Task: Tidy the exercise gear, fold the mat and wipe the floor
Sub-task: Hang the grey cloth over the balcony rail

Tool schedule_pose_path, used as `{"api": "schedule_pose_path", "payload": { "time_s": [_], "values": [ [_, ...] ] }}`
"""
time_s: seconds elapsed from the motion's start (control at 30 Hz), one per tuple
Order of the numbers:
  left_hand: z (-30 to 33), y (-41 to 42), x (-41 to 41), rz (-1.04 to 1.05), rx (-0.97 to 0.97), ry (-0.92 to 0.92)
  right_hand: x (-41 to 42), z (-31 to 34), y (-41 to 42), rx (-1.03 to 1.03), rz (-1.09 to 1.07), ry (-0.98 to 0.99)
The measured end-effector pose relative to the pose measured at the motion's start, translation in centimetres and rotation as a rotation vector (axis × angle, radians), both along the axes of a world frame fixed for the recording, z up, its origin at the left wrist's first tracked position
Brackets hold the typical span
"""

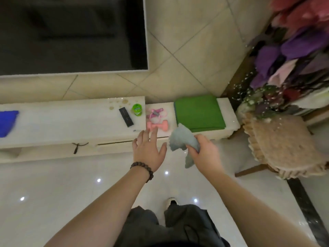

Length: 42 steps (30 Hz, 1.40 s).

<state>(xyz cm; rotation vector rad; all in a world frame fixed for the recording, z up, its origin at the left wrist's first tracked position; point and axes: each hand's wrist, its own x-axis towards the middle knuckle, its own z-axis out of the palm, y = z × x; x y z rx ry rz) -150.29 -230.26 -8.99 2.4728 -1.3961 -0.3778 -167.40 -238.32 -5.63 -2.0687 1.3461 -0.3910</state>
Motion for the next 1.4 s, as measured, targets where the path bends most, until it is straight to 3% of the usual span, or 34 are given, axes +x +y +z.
{"api": "schedule_pose_path", "payload": {
  "time_s": [0.3,0.53,0.8,1.07,1.4],
  "values": [
    [0.9,-2.7,-7.1,-0.425,-0.056,-0.042,-10.3,-0.7,6.4,-0.041,-0.548,-0.035],
    [1.5,-1.0,-19.2,-0.821,-0.027,0.017,-21.2,-0.1,16.5,-0.047,-1.000,-0.060],
    [4.9,3.3,-34.4,-1.186,-0.106,0.073,-32.9,3.4,28.5,-0.202,-1.449,0.073],
    [7.2,6.5,-49.5,-1.362,-0.161,0.123,-44.2,4.3,34.8,-0.283,-1.665,-0.002],
    [9.9,8.8,-73.6,-1.404,-0.253,0.169,-66.9,6.2,37.5,-0.291,-1.684,-0.024]
  ]
}}
